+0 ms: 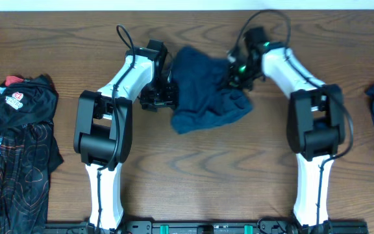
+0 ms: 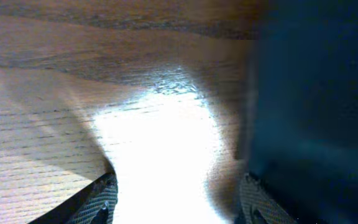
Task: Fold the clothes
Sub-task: 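Release the left gripper and carry the shorts right with the right gripper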
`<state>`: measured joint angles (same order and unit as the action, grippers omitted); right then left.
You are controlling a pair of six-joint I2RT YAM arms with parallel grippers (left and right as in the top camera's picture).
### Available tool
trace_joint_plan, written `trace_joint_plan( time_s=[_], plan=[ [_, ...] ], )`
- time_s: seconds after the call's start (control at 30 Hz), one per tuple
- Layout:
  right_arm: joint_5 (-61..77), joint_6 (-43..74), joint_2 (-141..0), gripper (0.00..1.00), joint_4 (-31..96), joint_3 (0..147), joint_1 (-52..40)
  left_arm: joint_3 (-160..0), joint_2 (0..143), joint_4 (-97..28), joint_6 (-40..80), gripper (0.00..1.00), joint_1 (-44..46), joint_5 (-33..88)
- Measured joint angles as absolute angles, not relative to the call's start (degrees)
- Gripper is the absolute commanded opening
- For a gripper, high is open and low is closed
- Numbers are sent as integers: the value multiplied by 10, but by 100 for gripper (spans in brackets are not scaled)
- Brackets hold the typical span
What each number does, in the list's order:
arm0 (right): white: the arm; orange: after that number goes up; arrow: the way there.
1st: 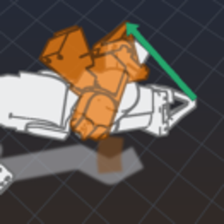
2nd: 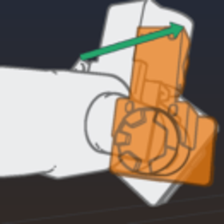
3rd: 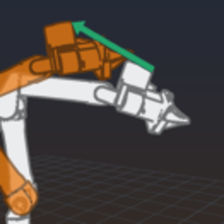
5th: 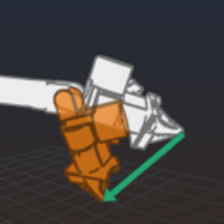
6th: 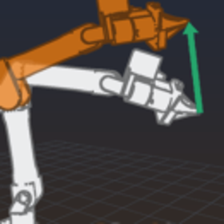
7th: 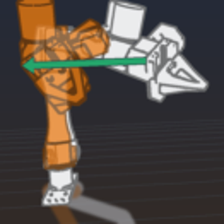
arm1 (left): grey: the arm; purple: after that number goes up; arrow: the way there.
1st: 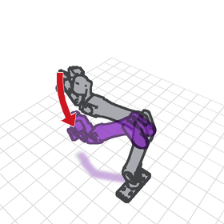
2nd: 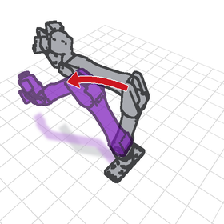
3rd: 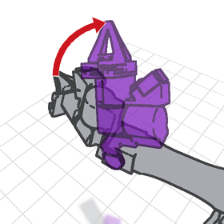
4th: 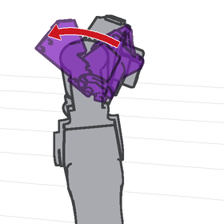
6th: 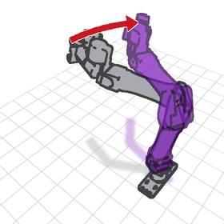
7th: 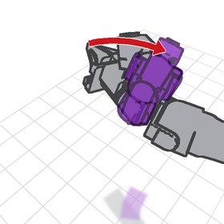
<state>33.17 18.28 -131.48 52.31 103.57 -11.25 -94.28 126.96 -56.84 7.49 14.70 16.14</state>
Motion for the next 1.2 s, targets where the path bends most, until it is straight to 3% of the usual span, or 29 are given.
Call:
trace_joint_plan(
  time_s=[0.13, 0.3, 0.77, 1.2],
  plan=[
    [256, 145, -1280, 1, 611, 1113, -79, -943, 1270, -568, 75, 65, 147, 162],
    [179, 114, -1219, 1, 679, 1204, -48, -943, 1270, -565, 78, 44, 146, 159],
    [123, 98, -1173, 1, 819, 1313, 184, -942, 1270, -561, 75, 44, 147, 159],
    [122, 98, -1173, 1, 793, 1313, 379, -942, 1270, -561, 75, 44, 147, 159]
  ],
)
